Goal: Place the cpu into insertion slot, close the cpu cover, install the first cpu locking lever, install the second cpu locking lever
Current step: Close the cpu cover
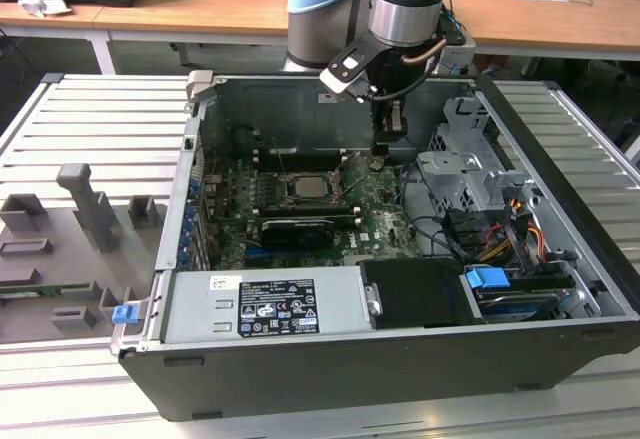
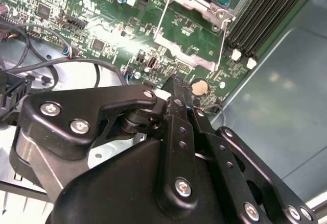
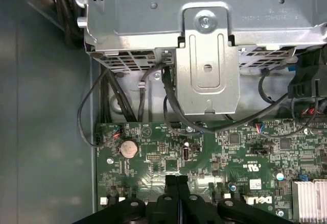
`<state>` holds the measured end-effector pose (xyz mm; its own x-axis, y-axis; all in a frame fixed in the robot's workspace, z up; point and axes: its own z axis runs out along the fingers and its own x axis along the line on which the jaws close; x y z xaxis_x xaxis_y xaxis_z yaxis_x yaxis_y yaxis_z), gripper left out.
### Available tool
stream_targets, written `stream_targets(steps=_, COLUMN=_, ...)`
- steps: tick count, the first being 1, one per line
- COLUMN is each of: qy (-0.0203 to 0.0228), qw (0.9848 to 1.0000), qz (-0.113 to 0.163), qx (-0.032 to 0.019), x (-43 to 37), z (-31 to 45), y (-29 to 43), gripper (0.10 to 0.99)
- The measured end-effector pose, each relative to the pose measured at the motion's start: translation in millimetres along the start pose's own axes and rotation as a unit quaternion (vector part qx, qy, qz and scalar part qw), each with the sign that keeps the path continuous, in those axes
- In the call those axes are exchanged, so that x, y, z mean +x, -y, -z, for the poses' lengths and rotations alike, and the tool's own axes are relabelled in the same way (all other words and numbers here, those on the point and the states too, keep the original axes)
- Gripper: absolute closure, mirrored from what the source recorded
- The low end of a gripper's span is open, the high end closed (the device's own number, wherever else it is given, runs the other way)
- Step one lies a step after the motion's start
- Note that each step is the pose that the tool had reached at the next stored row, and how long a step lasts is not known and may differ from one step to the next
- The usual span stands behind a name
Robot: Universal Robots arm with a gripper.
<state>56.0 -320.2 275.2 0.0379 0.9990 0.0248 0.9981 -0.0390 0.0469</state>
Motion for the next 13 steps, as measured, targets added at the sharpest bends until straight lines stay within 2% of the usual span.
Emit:
stream_targets(steps=10, qy=0.0000, qw=1.0000, qz=0.000, qx=0.0000, x=0.5, z=-1.0, y=-13.1, gripper=0.980)
stream_targets(steps=13, qy=-0.0003, qw=1.0000, qz=0.002, qx=0.0004, x=0.3, z=-5.8, y=-13.0, gripper=0.980)
